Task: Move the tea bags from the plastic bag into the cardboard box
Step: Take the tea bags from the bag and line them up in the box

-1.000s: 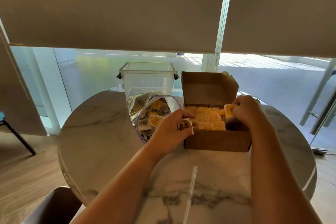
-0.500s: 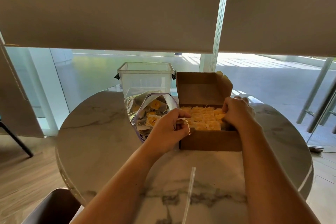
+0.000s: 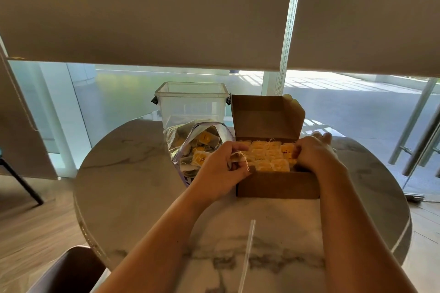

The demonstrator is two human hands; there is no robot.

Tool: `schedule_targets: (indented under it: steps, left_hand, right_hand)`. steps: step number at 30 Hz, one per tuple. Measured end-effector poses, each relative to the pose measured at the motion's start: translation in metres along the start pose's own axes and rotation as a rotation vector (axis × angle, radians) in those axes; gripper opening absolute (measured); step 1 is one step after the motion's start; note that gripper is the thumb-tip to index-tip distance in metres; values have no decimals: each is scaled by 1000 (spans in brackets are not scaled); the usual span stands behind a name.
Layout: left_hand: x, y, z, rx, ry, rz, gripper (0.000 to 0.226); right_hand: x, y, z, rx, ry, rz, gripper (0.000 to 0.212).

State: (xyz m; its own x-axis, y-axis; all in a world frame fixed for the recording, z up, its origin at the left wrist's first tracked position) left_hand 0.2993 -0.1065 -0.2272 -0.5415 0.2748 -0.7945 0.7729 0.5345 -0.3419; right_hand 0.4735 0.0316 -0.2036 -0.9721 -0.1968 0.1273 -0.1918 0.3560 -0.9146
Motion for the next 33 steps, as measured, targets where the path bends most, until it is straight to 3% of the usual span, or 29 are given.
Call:
schedule_targets:
  steps: [2,5,10,13,18,21,24,27,33]
  left_hand:
    - [-2,-1,-2,-14,-112,178,36]
    - [-4,-4,-4,-52,-266,492,39]
    - [-2,-5,-4,-113,-269,505,30]
    - [-6,-6,-3,-117,-212,453,35]
    - [-4,-2,-4,-92,-163,332,43]
    - [-3,-1,-3,-69,-95,197,32]
    - [2,0,-2,-4,4,14,19]
    - [4,0,-2,12,24,-1,14]
    - [5,1,-3,22,11,-8,11]
  right_hand:
    - [3,-4,1,-126,-27,-127,23]
    - [21,-16,11,-249,-119,-592,15]
    - [69,-38,45,129,-279,-1012,18]
    - [77,-36,52,179,-279,-1043,16]
    - [56,-46,43,179,-54,-1225,4]
    - [24,-54,27,-11,87,-1103,7]
    - [-4,-47,9,-161,45,-681,6]
    - [-9,-34,-3,-73,-38,-357,8]
    - [10,-21,-5,215,-43,-64,8]
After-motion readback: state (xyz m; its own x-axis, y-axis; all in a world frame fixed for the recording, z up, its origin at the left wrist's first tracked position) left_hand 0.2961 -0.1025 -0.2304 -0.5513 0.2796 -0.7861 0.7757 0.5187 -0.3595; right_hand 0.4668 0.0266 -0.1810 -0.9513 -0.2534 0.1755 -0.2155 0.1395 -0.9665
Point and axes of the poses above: each hand's wrist, its own z-axis away from the middle knuckle, its own y-axis out of the palm, x = y × z, the point moved 1 cm from there along -z, towards the middle knuckle, and after that the axes turned 13 degrees about -x, right-handed, at the moved point
